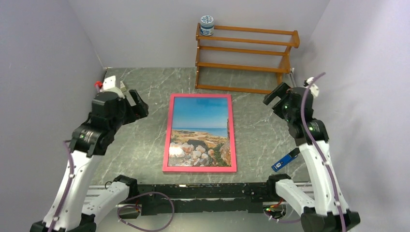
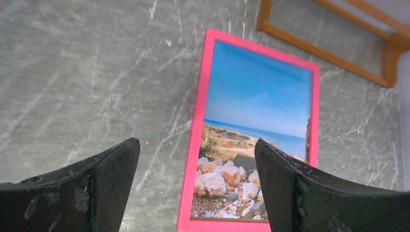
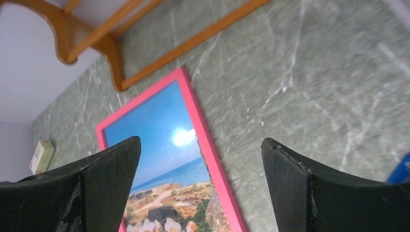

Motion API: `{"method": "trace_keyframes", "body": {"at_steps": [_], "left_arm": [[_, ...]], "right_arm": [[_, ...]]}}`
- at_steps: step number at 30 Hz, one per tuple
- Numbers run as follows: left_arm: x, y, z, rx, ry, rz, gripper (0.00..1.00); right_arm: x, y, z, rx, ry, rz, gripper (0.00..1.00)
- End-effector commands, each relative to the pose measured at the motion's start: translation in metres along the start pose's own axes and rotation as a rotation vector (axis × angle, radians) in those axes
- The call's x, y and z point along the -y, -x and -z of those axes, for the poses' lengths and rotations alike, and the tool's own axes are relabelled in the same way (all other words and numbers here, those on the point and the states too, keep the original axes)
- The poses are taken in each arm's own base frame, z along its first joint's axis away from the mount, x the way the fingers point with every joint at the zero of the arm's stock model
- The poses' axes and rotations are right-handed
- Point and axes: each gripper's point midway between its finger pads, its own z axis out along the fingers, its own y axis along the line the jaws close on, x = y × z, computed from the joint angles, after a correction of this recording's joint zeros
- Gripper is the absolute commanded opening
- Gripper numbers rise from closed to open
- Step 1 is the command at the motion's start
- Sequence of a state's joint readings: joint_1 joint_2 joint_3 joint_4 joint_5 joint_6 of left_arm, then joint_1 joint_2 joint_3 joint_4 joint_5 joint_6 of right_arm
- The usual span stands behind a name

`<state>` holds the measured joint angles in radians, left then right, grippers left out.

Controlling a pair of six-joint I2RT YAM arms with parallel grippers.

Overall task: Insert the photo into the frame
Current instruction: Reset both arms

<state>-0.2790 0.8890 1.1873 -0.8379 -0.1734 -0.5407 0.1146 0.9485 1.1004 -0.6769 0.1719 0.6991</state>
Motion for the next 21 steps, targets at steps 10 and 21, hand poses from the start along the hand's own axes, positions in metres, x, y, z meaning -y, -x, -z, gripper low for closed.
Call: {"method": "trace_keyframes", "body": {"at_steps": [10,21], "left_arm": [[-0.032,0.039,0.104,0.225,0.041,-0.074,0.94],[-0.032,0.029,0.112,0.213,0.013,-0.05,0.94]], "right_arm": [[0.031,0.039,0.089,0.147,-0.112,0.04,0.99],[0.023,0.031,0.092,0.093,-0.057,0.077,0.99]]}}
